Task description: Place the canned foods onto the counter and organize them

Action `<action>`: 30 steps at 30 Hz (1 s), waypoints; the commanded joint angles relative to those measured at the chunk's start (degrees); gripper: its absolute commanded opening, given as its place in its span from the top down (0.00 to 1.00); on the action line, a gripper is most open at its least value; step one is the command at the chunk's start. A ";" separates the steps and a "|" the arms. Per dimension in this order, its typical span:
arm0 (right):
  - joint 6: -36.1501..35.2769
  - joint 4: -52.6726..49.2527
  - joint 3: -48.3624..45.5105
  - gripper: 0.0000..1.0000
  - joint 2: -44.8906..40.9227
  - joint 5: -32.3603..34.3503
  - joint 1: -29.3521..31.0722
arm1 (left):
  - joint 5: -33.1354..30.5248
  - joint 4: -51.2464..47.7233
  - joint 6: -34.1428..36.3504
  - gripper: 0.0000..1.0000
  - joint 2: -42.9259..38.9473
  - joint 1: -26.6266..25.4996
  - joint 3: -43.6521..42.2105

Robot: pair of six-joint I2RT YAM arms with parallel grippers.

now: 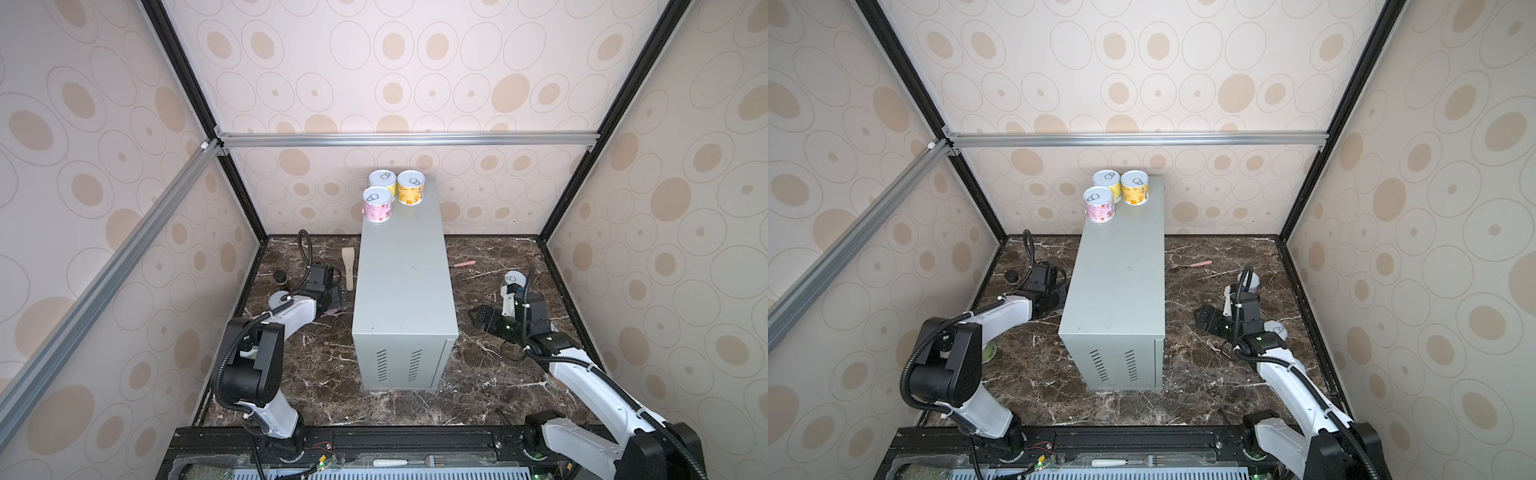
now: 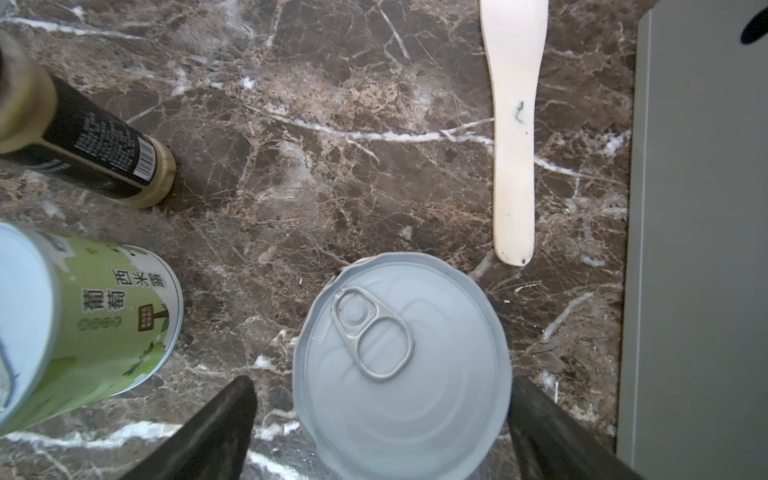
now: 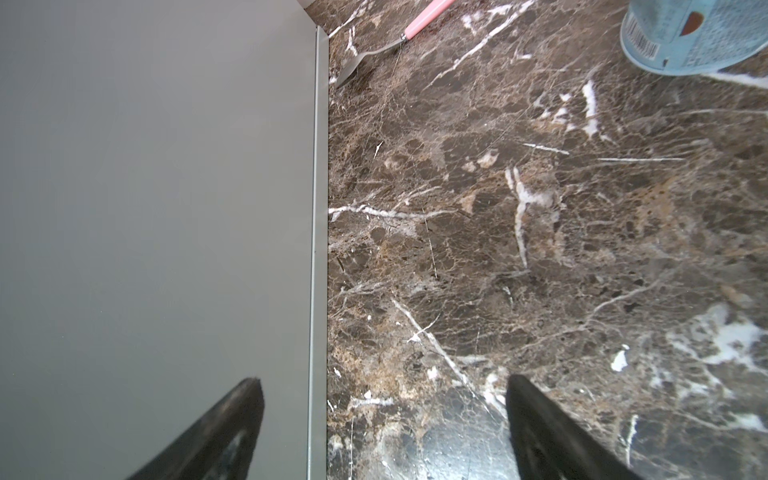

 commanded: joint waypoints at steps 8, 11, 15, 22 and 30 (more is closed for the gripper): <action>-0.40 0.39 -1.04 0.07 -1.61 -0.71 -0.11 | 1.82 5.47 -1.48 0.01 0.26 0.35 -1.37; -0.48 0.62 -1.04 0.07 -1.44 -0.86 -0.13 | 1.69 6.06 -1.79 0.01 1.99 0.43 -0.83; -0.40 1.56 -1.46 0.07 -0.88 -1.07 -0.08 | 1.15 5.83 -1.53 0.03 4.64 0.36 0.33; 0.10 3.51 -1.65 0.07 1.45 -2.00 -0.15 | -1.70 6.79 -1.26 0.05 7.43 0.36 0.31; 0.35 4.53 -1.91 0.07 2.54 -3.07 -0.15 | -3.05 12.88 -1.35 0.08 6.74 0.35 -2.52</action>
